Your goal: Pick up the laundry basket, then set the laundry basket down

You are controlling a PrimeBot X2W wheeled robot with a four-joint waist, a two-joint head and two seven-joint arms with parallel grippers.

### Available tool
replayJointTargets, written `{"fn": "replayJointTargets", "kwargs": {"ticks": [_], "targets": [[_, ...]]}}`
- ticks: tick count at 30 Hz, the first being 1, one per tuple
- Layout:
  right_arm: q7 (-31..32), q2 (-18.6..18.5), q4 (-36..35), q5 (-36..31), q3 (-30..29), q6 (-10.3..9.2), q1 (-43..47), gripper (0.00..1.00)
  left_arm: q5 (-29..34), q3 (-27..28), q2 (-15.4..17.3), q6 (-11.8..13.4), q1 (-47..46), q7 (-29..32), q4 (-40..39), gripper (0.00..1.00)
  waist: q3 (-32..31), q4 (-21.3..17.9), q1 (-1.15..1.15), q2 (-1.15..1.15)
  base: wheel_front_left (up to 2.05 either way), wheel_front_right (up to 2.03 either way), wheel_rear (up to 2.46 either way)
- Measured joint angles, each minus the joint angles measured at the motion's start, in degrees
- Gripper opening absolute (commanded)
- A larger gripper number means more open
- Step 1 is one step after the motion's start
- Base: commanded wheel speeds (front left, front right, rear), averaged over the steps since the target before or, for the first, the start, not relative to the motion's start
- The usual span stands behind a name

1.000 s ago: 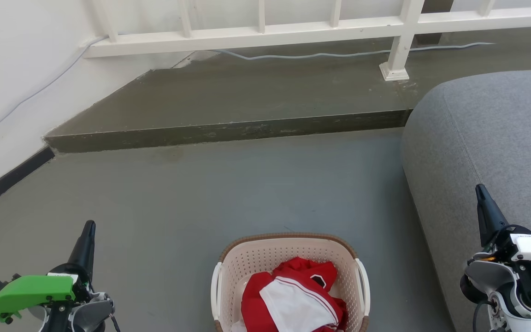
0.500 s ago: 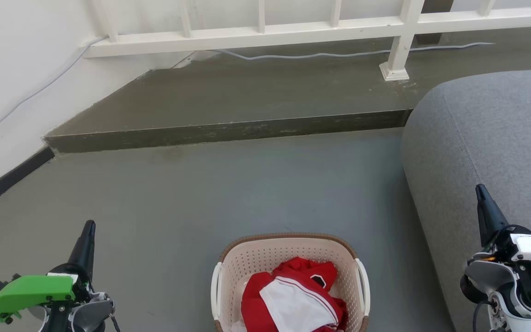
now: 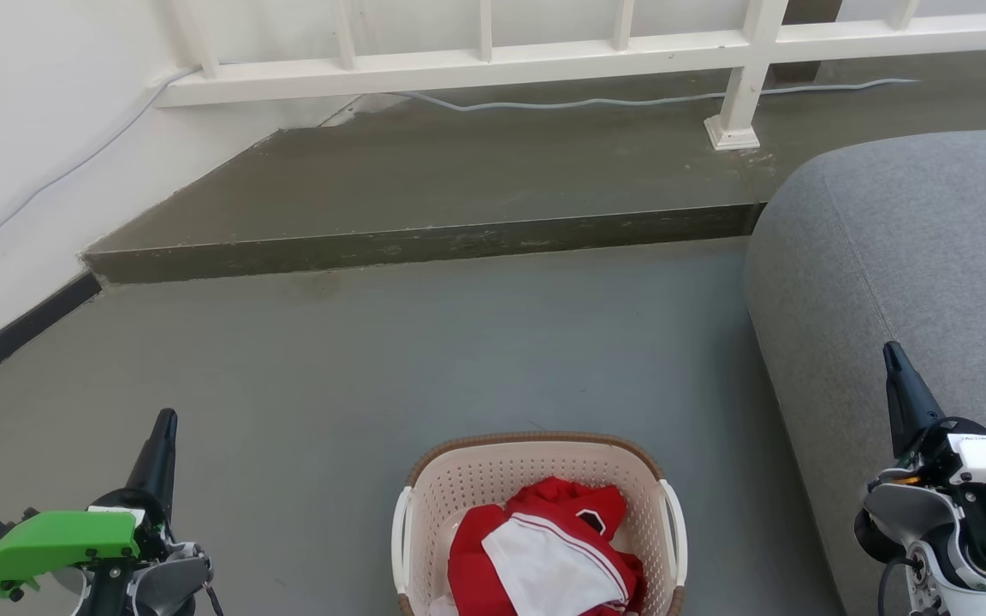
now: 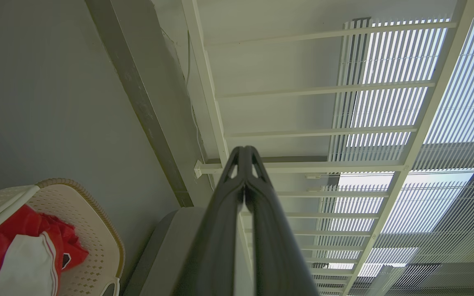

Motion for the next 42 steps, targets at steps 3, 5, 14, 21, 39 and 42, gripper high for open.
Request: {"fn": "replayJointTargets", "kwargs": {"ticks": [3, 5, 14, 21, 39, 42], "targets": [[0.0, 0.0, 0.0, 0.0, 0.0, 0.0, 0.0, 0.0, 0.0, 0.0, 0.0, 0.0, 0.0, 0.0, 0.0, 0.0, 0.0, 0.0, 0.0, 0.0, 0.0, 0.0, 0.0], [0.0, 0.0, 0.0, 0.0, 0.0, 0.0, 0.0, 0.0, 0.0, 0.0, 0.0, 0.0, 0.0, 0.0, 0.0, 0.0, 0.0, 0.0, 0.0, 0.0, 0.0, 0.0, 0.0], [0.0, 0.0, 0.0, 0.0, 0.0, 0.0, 0.0, 0.0, 0.0, 0.0, 0.0, 0.0, 0.0, 0.0, 0.0, 0.0, 0.0, 0.0, 0.0, 0.0, 0.0, 0.0, 0.0], [0.0, 0.0, 0.0, 0.0, -0.1, 0.0, 0.0, 0.0, 0.0, 0.0, 0.0, 0.0, 0.0, 0.0, 0.0, 0.0, 0.0, 0.0, 0.0, 0.0, 0.0, 0.0, 0.0], [0.0, 0.0, 0.0, 0.0, -0.1, 0.0, 0.0, 0.0, 0.0, 0.0, 0.0, 0.0, 0.0, 0.0, 0.0, 0.0, 0.0, 0.0, 0.0, 0.0, 0.0, 0.0, 0.0], [0.0, 0.0, 0.0, 0.0, -0.1, 0.0, 0.0, 0.0, 0.0, 0.0, 0.0, 0.0, 0.0, 0.0, 0.0, 0.0, 0.0, 0.0, 0.0, 0.0, 0.0, 0.0, 0.0]]}}
